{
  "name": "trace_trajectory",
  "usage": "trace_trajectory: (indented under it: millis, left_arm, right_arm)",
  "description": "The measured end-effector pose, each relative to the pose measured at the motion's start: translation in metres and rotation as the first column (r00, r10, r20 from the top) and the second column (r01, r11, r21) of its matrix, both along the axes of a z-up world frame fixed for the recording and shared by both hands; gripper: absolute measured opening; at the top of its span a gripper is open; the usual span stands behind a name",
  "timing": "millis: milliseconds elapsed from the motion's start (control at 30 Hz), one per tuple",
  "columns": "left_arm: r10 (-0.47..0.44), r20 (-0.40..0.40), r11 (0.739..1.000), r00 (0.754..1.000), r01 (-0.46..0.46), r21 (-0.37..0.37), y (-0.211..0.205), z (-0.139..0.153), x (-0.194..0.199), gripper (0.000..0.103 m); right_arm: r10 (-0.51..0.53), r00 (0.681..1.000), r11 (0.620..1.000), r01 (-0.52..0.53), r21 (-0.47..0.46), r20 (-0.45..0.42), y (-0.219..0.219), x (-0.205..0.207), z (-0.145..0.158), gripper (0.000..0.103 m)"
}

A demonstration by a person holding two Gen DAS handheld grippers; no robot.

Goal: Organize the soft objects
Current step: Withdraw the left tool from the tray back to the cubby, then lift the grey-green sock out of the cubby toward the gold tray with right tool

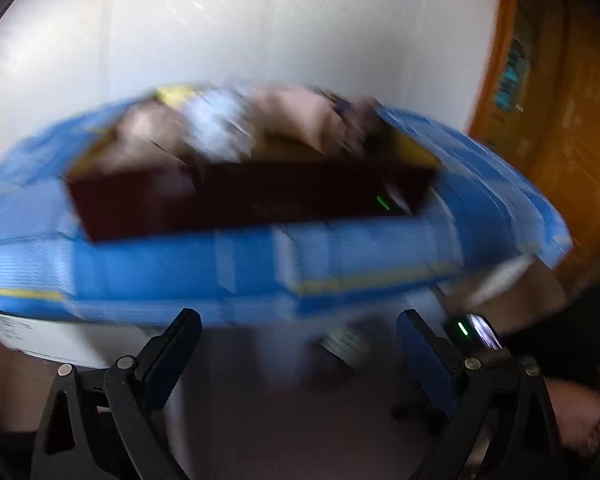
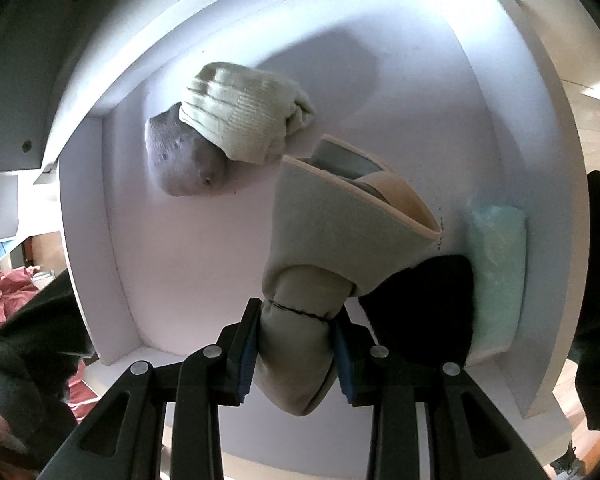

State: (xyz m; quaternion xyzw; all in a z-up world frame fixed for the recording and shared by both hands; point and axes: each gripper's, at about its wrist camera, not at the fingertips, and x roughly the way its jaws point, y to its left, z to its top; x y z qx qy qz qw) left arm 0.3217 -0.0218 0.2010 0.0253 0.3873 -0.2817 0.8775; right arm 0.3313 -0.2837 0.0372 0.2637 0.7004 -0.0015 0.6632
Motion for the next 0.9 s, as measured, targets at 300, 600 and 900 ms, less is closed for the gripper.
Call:
trace_trajectory:
  millis: [300, 600, 900]
  left_arm:
    - [-0.025, -0.349, 0.996, 0.937, 0.053, 0.071, -0.027, -0.077, 0.008, 0.099]
    - [0.128, -0.511, 0.988, 0.850, -0.064, 0.142, -0.006, -0.119, 0.022, 0.099]
    - [0.213, -0.555, 0.975, 0.805, -0.133, 0.180, 0.012, -0.132, 0.023, 0.099]
  right_arm:
    - [-0.005, 1.000, 1.000, 0.005, 0.009, 0.014, -0.005, 0.000, 0.005, 0.033]
    - [-0.029, 0.999, 0.999, 0.028, 0.034, 0.037, -0.012, -0.003, 0.018, 0.033]
    - [-0.073, 0.987, 0.992, 0.058, 0.109, 0.143, -0.025, -0.020, 0.061, 0.033]
